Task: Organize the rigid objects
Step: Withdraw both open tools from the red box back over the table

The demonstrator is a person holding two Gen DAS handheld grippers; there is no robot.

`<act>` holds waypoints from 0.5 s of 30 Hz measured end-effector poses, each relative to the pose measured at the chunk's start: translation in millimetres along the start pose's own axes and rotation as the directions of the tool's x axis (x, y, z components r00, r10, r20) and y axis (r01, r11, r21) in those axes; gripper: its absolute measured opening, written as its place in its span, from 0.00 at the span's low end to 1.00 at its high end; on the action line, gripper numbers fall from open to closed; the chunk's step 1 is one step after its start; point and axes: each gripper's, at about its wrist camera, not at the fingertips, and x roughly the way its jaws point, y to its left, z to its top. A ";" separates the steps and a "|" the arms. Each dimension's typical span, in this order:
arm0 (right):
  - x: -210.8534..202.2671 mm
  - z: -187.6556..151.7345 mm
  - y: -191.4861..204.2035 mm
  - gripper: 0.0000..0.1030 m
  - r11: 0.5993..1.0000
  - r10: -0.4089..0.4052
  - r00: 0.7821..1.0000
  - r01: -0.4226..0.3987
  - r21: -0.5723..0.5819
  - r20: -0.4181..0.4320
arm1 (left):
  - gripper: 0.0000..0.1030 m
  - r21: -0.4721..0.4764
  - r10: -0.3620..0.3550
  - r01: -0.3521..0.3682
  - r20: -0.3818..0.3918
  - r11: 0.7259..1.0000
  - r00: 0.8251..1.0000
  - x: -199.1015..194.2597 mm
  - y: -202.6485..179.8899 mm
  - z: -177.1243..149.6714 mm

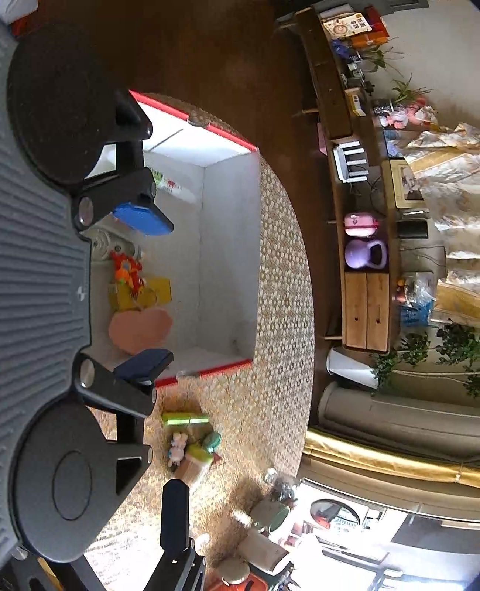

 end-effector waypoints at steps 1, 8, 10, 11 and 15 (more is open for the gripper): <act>-4.1 -2.1 -3.2 0.86 1.000 -0.001 1.000 0.001 0.004 0.005 | 0.69 0.000 0.000 0.000 0.007 1.000 1.000 -1.9 -3.8 -0.4; -36.0 -22.0 -26.8 1.00 0.999 -0.038 0.999 0.037 0.032 0.029 | 0.81 0.000 -0.030 0.030 0.029 1.000 0.999 -7.9 -33.5 -8.1; -45.8 -29.6 -36.2 1.00 0.998 -0.059 0.998 0.058 0.034 0.031 | 0.81 0.009 -0.044 0.044 0.034 0.999 0.998 -7.7 -43.9 -10.4; -49.8 -32.6 -41.0 1.00 0.997 -0.071 0.997 0.070 0.039 0.032 | 0.81 0.010 -0.049 0.049 0.035 0.999 0.998 -7.2 -49.3 -11.5; -66.7 -45.7 -63.5 1.00 0.991 -0.118 0.992 0.116 0.065 0.037 | 0.82 0.000 -0.089 0.089 0.037 0.996 0.995 -2.2 -69.8 -15.8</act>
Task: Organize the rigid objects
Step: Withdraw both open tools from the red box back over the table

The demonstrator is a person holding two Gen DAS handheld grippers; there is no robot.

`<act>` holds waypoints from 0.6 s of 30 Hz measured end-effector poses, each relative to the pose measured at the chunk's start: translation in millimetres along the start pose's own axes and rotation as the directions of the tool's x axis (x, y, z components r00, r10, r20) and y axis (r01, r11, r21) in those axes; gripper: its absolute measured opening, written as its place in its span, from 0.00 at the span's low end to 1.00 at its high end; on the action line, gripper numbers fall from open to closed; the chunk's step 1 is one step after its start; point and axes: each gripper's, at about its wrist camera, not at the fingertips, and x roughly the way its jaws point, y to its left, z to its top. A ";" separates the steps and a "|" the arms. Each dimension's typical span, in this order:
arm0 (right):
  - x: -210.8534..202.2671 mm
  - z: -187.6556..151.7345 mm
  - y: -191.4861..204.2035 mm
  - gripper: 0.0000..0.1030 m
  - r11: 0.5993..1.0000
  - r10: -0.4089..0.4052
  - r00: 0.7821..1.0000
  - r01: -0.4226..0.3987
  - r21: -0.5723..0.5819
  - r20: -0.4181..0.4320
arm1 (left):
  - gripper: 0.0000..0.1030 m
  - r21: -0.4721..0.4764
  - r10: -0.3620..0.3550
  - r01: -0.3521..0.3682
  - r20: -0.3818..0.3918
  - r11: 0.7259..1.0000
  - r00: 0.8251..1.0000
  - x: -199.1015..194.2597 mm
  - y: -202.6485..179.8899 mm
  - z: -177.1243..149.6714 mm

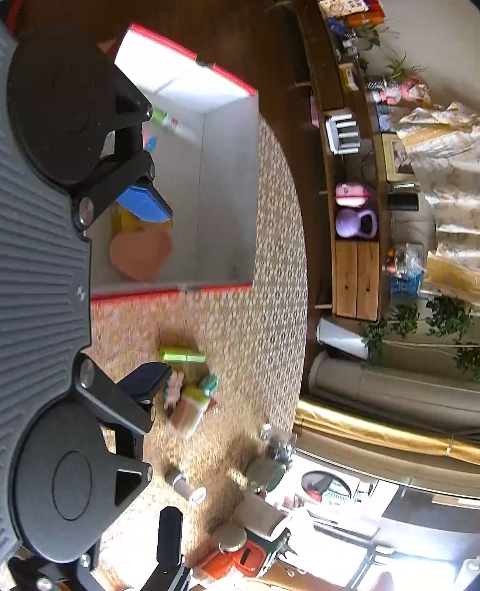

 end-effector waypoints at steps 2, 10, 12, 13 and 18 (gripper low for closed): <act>-7.2 -6.0 -14.2 1.00 1.000 -0.026 1.000 0.026 0.014 0.003 | 0.84 0.010 -0.017 0.017 -0.001 1.000 1.000 4.7 -11.6 -2.3; -22.7 -25.0 -68.7 1.00 0.990 -0.112 0.994 0.111 0.082 0.003 | 0.97 0.037 -0.074 0.074 0.005 0.997 0.997 26.3 -49.5 -8.0; -24.7 -28.4 -80.8 1.00 0.987 -0.132 0.991 0.131 0.098 0.004 | 0.98 0.049 -0.072 0.071 0.012 0.996 0.997 34.4 -59.8 -8.4; -25.4 -30.1 -88.1 1.00 0.984 -0.143 0.990 0.141 0.107 0.006 | 0.98 0.057 -0.069 0.069 0.012 0.996 0.998 38.9 -64.1 -8.5; -25.9 -37.6 -115.0 1.00 0.973 -0.200 0.980 0.198 0.119 0.010 | 0.98 0.074 -0.093 0.093 0.004 0.993 0.996 64.8 -87.2 -10.4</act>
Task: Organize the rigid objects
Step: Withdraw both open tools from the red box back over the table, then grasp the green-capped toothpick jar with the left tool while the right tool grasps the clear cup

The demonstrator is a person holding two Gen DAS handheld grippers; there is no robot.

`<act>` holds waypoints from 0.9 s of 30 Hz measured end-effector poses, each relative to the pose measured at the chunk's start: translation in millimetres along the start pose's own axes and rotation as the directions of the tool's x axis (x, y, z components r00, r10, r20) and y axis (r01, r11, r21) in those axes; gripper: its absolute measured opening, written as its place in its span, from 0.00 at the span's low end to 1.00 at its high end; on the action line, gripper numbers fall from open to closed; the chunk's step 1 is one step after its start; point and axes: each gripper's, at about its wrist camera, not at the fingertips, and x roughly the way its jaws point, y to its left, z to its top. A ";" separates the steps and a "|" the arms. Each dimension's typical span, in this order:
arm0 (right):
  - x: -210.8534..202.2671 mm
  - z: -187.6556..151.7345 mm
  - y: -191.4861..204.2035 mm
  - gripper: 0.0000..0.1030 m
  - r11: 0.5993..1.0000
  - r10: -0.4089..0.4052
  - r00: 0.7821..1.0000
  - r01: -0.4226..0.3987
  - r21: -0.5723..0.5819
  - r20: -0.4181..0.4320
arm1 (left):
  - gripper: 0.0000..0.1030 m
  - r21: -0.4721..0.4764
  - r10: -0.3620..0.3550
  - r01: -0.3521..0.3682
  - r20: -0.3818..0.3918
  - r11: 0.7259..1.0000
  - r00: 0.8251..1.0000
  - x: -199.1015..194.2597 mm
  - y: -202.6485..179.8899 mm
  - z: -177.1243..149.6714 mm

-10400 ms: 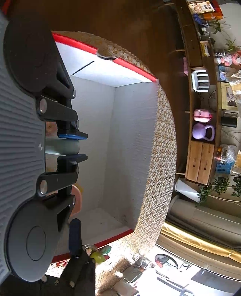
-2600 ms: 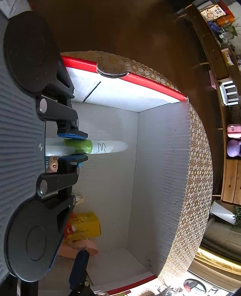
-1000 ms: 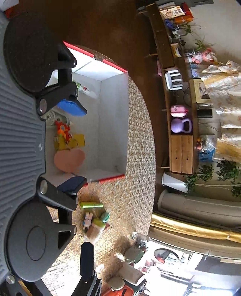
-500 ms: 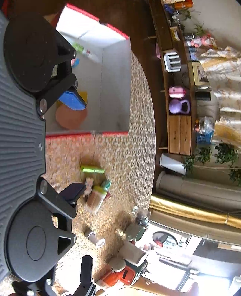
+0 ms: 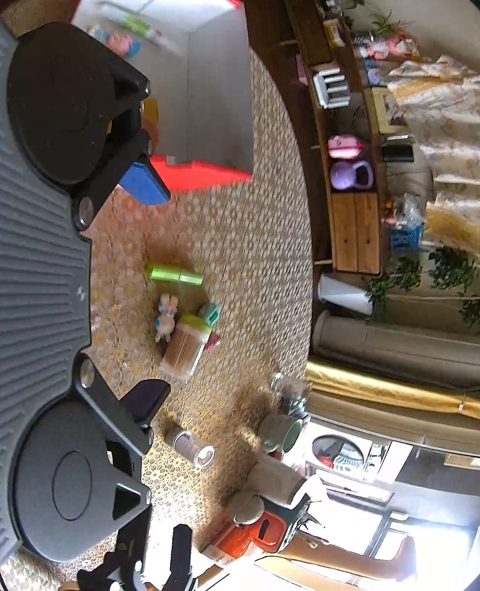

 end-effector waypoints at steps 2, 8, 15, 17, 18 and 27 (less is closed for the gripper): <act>6.6 0.1 -10.8 1.00 1.000 -0.031 1.000 0.031 -0.002 -0.001 | 0.98 0.018 -0.004 0.004 -0.020 1.000 1.000 12.7 -8.6 1.1; 30.6 -0.1 -48.3 0.98 0.994 -0.100 0.995 0.101 0.031 -0.018 | 0.98 0.054 -0.052 0.054 -0.036 0.997 0.998 57.1 -29.4 0.9; 67.7 -3.3 -77.4 0.93 0.989 -0.136 0.989 0.139 0.044 -0.060 | 0.98 0.061 -0.075 0.079 -0.069 0.995 0.995 108.6 -42.7 -1.2; 77.2 -4.0 -82.5 0.91 0.988 -0.143 0.987 0.147 0.046 -0.076 | 0.98 0.068 -0.071 0.076 -0.081 0.995 0.994 122.1 -45.1 -1.0; 81.8 -4.6 -84.5 0.89 0.988 -0.146 0.986 0.150 0.043 -0.083 | 0.98 0.077 -0.064 0.070 -0.083 0.995 0.995 128.3 -46.3 -1.3; 116.3 -4.8 -89.8 0.77 0.987 -0.161 0.978 0.163 0.006 -0.130 | 0.98 0.146 -0.055 0.070 -0.102 0.987 0.993 173.9 -52.4 -2.0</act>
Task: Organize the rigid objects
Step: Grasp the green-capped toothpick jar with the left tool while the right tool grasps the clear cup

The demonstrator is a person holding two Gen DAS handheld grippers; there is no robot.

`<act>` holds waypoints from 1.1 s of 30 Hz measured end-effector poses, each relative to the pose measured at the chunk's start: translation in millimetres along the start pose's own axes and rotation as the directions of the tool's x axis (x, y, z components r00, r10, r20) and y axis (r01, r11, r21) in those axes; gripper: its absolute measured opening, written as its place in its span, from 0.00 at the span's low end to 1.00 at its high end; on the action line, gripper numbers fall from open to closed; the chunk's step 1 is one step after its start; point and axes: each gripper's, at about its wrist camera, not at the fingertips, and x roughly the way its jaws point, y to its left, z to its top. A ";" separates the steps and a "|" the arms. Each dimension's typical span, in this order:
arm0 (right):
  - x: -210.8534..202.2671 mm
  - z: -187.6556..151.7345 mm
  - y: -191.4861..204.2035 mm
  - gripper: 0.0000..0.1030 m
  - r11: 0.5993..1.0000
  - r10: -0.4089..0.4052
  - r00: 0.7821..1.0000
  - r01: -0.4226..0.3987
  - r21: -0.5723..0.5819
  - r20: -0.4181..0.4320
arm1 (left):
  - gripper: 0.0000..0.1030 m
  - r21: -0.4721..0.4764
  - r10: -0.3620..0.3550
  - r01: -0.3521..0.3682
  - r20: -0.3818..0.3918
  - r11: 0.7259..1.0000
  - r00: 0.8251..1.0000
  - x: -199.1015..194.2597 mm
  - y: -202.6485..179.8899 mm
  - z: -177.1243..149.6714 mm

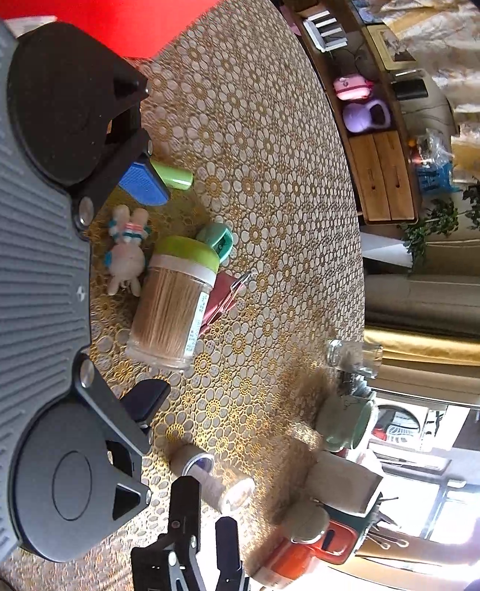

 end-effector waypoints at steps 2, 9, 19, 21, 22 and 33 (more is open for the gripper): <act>6.6 0.2 0.0 0.75 1.000 -0.005 1.000 0.005 0.001 -0.007 | 0.98 0.016 -0.003 0.003 0.001 1.000 1.000 5.7 -0.7 0.6; 23.7 3.3 -2.7 0.64 0.999 -0.028 0.999 0.029 0.023 -0.027 | 0.95 0.086 0.012 -0.013 0.006 0.996 1.000 21.5 -9.1 0.4; 32.1 1.8 -3.9 0.39 0.996 -0.077 0.996 0.080 0.051 -0.053 | 0.82 0.123 0.028 -0.029 0.009 0.992 1.000 24.8 -14.5 -1.5; 31.4 1.1 -4.5 0.39 0.995 -0.079 0.995 0.082 0.059 -0.055 | 0.82 0.128 0.033 -0.033 0.008 0.991 0.999 24.4 -16.2 -1.5; 30.3 0.5 -4.2 0.39 0.994 -0.083 0.995 0.086 0.060 -0.053 | 0.82 0.131 0.035 -0.036 0.008 0.991 0.999 23.7 -17.0 -1.6; -4.0 2.2 4.9 0.39 0.996 -0.046 0.998 0.048 0.070 -0.038 | 0.82 0.102 -0.001 -0.001 0.022 0.995 1.000 -6.6 -19.2 -2.3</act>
